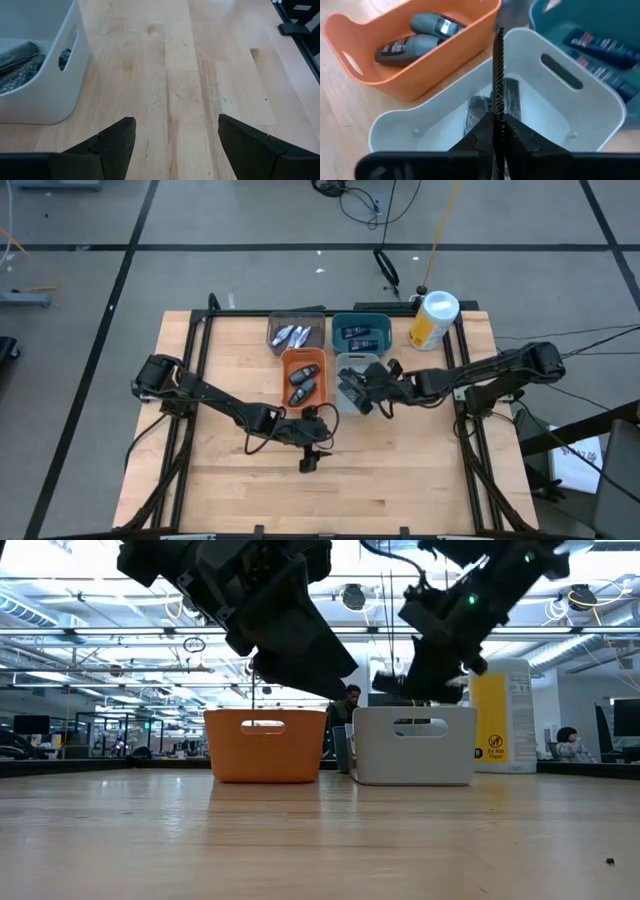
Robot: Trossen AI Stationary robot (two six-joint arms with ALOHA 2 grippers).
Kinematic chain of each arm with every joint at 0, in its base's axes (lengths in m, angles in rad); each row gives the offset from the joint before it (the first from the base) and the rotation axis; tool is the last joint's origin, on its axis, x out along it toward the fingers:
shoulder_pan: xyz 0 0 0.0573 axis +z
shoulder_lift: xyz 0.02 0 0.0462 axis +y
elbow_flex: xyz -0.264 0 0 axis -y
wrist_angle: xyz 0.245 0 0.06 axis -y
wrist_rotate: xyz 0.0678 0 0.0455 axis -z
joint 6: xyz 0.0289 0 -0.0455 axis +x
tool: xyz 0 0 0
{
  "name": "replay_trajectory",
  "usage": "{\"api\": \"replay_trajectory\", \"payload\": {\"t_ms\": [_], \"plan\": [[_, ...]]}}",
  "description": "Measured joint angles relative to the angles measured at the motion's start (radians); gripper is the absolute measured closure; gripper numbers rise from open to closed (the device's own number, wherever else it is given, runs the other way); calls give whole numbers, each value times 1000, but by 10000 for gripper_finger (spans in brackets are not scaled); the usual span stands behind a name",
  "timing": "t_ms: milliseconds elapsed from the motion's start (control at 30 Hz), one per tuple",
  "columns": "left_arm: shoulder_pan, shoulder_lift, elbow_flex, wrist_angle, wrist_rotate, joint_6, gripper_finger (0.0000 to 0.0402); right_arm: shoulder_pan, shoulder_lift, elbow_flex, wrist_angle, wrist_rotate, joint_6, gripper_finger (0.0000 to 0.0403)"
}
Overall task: Pick & Place Travel size toiletries
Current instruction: Put the black comb into the gray bin
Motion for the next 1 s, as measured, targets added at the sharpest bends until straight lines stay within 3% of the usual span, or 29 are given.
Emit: {"api": "replay_trajectory", "payload": {"t_ms": [200, 400, 800, 1000], "plan": [[0, 0, 0, 1, -18, 0, 119, -40, 0, -115, 144, -51, 25, 371], [0, 0, 0, 7, -18, 1, 119, -54, -2, -135, 197, -92, -16, 356], [0, 0, 1, 16, -17, 0, 119, -56, -2, -135, 260, -101, -51, 212], [0, 0, 1, 16, -17, -2, 119, -63, -2, -135, 260, -102, -58, 168]]}}
